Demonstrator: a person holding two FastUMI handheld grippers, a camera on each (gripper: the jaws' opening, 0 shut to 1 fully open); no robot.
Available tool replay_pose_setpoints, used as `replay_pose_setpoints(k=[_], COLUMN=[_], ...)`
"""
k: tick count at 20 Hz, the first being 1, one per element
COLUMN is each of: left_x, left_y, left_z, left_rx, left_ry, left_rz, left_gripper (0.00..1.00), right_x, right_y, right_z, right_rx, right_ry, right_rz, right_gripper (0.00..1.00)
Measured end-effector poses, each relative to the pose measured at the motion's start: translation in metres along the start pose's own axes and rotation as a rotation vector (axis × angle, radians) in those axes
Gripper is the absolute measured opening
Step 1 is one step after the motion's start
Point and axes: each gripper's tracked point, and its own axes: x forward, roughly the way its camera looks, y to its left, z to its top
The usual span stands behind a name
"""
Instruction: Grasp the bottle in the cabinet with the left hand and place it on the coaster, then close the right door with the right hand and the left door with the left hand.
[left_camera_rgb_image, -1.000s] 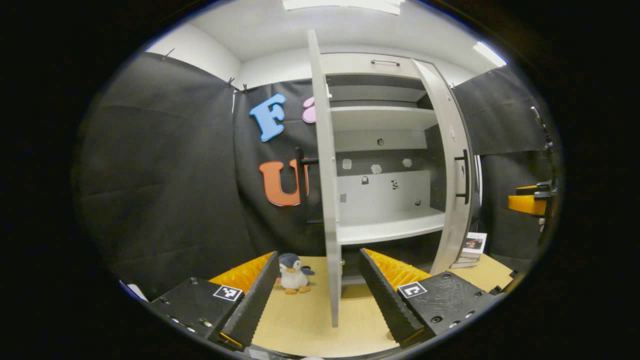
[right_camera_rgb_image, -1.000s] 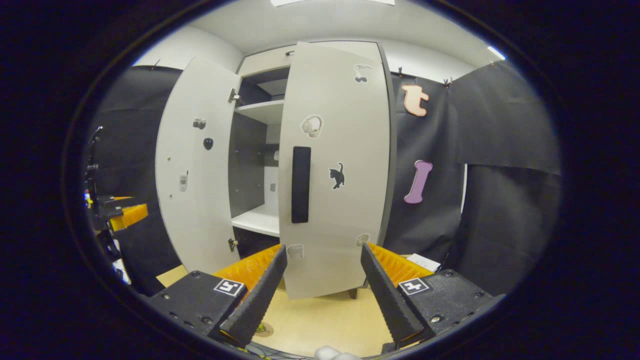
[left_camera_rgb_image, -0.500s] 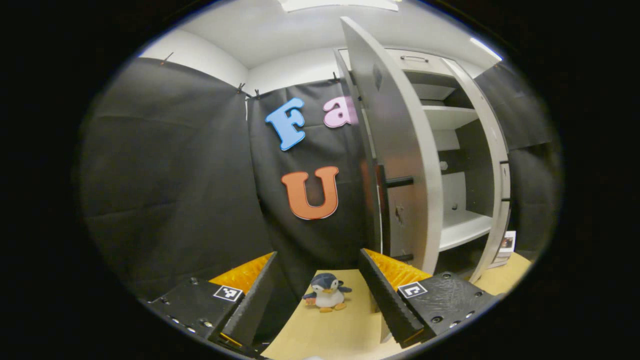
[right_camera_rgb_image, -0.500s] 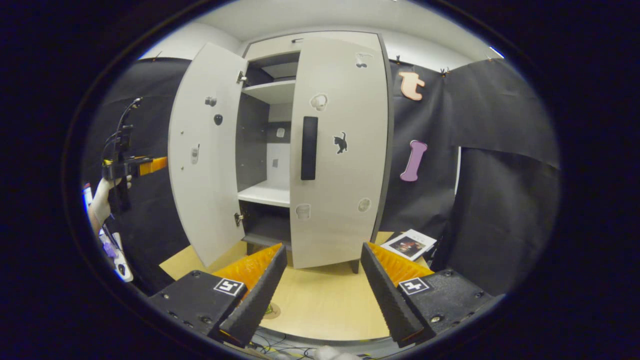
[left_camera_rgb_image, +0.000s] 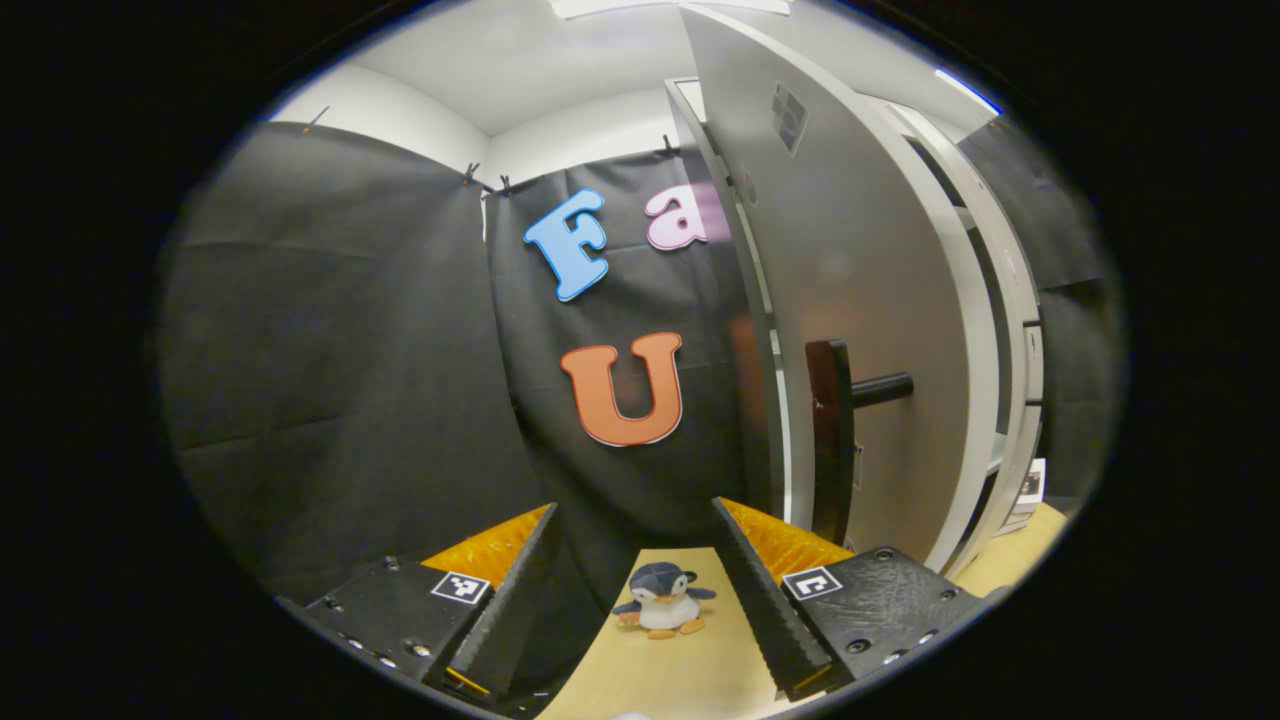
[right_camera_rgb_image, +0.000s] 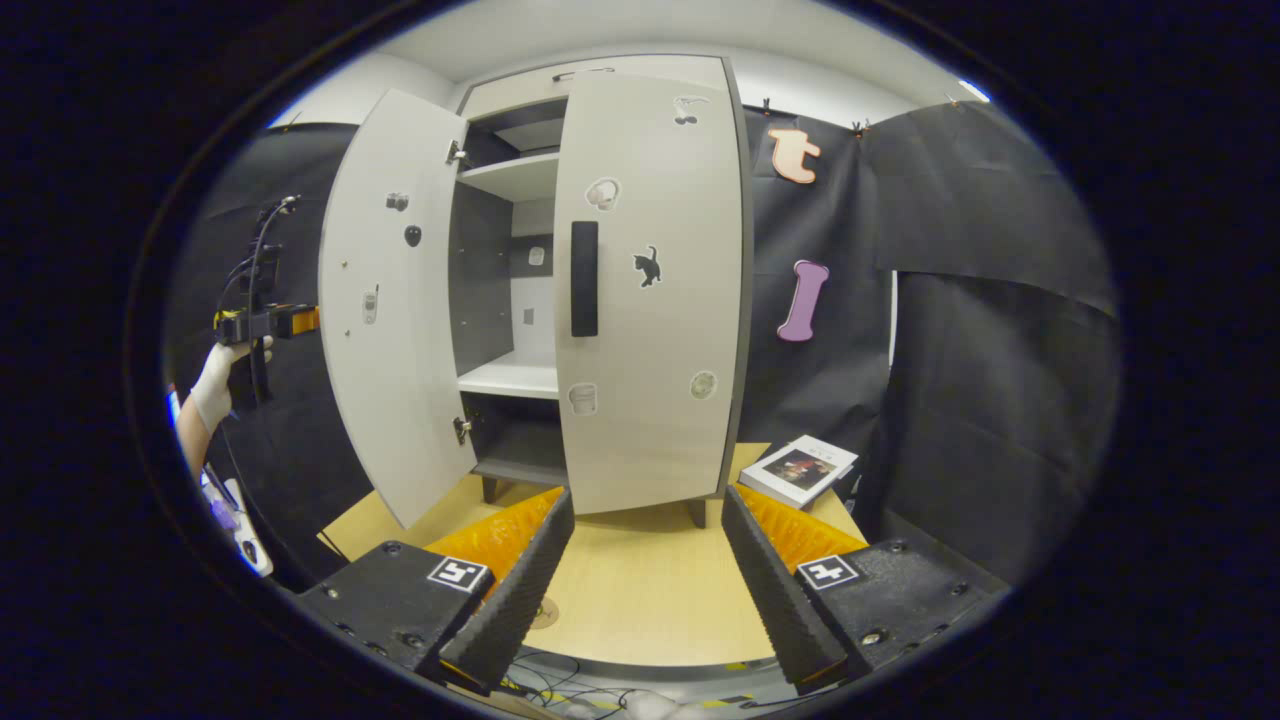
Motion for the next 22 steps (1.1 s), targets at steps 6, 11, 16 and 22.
replay_pose_setpoints(k=[6,11,16,22], left_x=[-0.005,-0.010,-0.015,-0.014], left_y=[-0.016,-0.033,-0.075,-0.111], left_z=[0.001,0.005,0.010,0.016], left_rx=[0.020,0.012,-0.018,-0.025], left_ry=[-0.020,-0.018,-0.022,-0.030], left_rz=[0.013,-0.003,-0.081,-0.146], left_gripper=[0.88,0.86,0.89,0.86], right_x=[0.003,0.007,0.011,0.012], right_y=[-0.003,-0.010,-0.022,-0.037], right_z=[-0.001,0.002,0.004,0.001], right_rx=[-0.006,-0.001,0.004,0.005], right_ry=[0.008,0.002,0.005,0.012], right_rz=[0.009,0.010,0.005,-0.011], right_gripper=[0.97,0.98,0.96,0.96])
